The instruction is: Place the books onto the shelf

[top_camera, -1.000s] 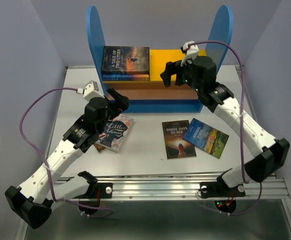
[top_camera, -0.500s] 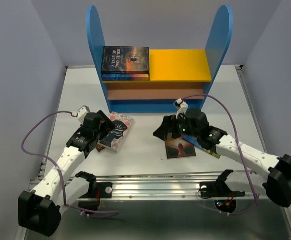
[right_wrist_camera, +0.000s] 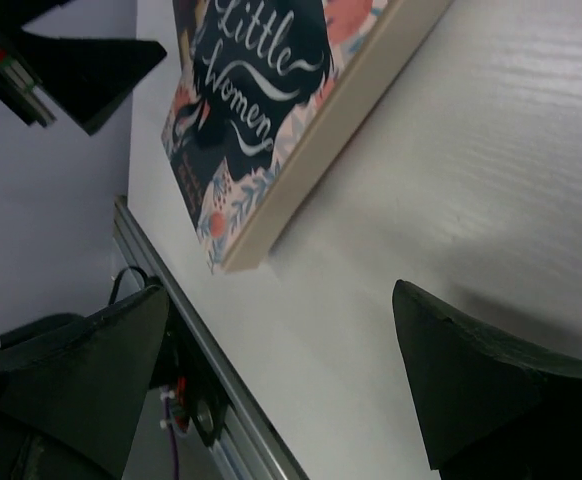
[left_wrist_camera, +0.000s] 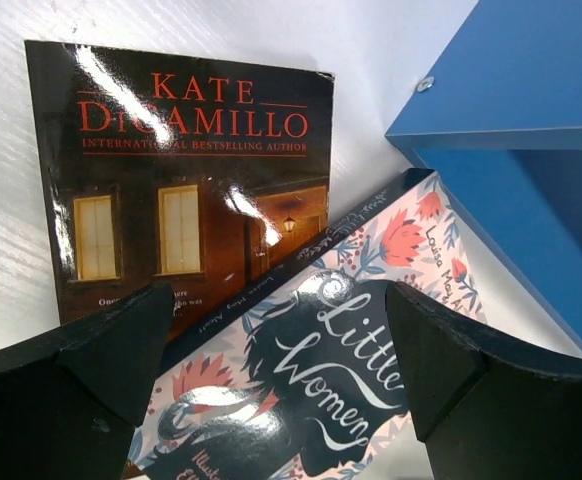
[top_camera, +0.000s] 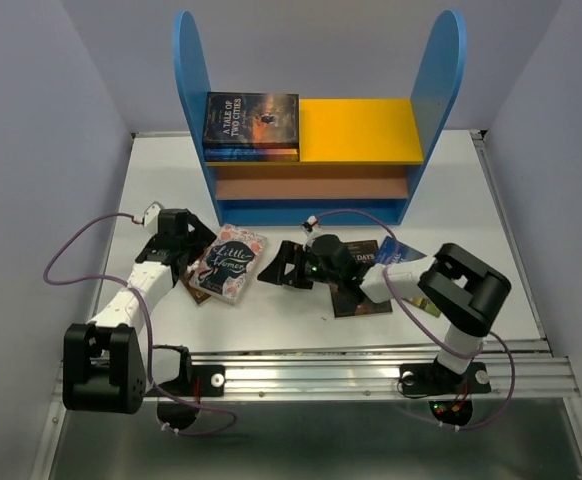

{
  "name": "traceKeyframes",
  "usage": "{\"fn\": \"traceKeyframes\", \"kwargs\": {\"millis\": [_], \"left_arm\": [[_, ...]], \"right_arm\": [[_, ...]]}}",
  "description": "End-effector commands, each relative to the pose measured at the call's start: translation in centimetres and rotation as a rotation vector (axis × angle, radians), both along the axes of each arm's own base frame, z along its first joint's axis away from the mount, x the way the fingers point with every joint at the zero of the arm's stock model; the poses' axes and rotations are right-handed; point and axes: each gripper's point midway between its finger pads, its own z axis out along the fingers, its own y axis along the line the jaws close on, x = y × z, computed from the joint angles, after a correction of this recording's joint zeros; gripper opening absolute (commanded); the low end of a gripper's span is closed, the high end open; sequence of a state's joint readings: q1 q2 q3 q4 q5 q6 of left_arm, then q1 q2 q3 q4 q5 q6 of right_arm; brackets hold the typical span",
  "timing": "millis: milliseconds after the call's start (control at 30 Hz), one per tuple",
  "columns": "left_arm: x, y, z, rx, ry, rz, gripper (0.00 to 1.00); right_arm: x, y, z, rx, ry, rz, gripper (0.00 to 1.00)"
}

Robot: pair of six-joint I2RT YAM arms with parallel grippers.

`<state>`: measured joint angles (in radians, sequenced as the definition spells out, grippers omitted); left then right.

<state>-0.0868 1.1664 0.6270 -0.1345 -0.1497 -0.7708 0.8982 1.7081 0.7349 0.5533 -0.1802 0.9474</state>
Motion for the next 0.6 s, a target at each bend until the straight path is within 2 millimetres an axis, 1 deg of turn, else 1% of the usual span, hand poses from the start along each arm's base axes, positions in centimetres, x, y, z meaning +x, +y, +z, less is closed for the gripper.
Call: {"fn": "traceKeyframes", "kwargs": {"millis": [0, 33, 67, 100, 133, 167, 200, 233, 267, 300, 333, 367, 433, 467, 500, 533, 567], "left_arm": [[1.9, 0.2, 1.1, 0.032, -0.044, -0.039, 0.99], [2.2, -0.1, 0.6, 0.028, -0.032, -0.056, 0.99], [2.2, -0.2, 0.2, 0.029, -0.018, -0.061, 0.99], [2.2, -0.2, -0.1, 0.031, -0.006, -0.066, 0.98], [2.0, -0.3, -1.0, 0.03, 0.022, -0.075, 0.98], [2.0, -0.3, -1.3, 0.029, 0.032, -0.074, 0.97], [1.8, -0.3, -1.6, 0.026, 0.042, -0.078, 0.95], [1.8, -0.7, -1.9, 0.016, 0.049, -0.096, 0.94], [1.8, -0.8, -2.0, 0.01, 0.046, -0.102, 0.92], [1.6, -1.0, -2.3, 0.004, 0.051, -0.112, 0.87], [1.6, -1.4, -2.2, -0.012, 0.04, -0.132, 0.84], [1.2, -1.7, -2.6, -0.023, 0.046, -0.144, 0.79], [0.9, -2.1, -2.9, -0.04, 0.04, -0.162, 0.72], [0.5, -2.9, -3.0, -0.077, 0.047, -0.194, 0.67], [-0.2, -3.1, -3.7, -0.089, 0.065, -0.2, 0.58], [-0.1, -3.5, -3.5, -0.103, 0.046, -0.214, 0.53], [-0.6, -3.6, -4.1, -0.111, 0.059, -0.216, 0.44]], "right_arm": [[3.3, 3.9, 3.8, 0.182, -0.026, -0.102, 1.0], [3.5, 4.3, 3.2, 0.178, -0.018, -0.116, 1.0], [3.8, 4.5, 1.5, 0.153, 0.023, -0.142, 1.0], [4.5, 5.0, 1.8, 0.161, 0.015, -0.155, 1.0], [4.8, 5.2, 1.4, 0.156, 0.021, -0.163, 1.0], [4.6, 5.6, 1.0, 0.147, 0.039, -0.166, 1.0], [4.7, 5.6, 0.0, 0.129, 0.066, -0.178, 1.0], [4.8, 5.6, -0.2, 0.127, 0.068, -0.185, 1.0], [4.5, 5.9, -0.6, 0.124, 0.081, -0.187, 1.0], [4.5, 5.9, -1.3, 0.111, 0.085, -0.19, 1.0], [4.6, 6.0, -1.6, 0.105, 0.09, -0.191, 1.0], [4.7, 6.1, -1.9, 0.094, 0.108, -0.2, 1.0], [4.9, 6.3, -2.7, 0.084, 0.121, -0.204, 1.0], [4.9, 6.3, -3.0, 0.078, 0.131, -0.209, 1.0], [5.0, 6.5, -3.2, 0.072, 0.145, -0.213, 1.0], [5.0, 6.5, -3.8, 0.06, 0.156, -0.217, 1.0], [5.0, 6.5, -4.0, 0.052, 0.165, -0.219, 1.0]]}}
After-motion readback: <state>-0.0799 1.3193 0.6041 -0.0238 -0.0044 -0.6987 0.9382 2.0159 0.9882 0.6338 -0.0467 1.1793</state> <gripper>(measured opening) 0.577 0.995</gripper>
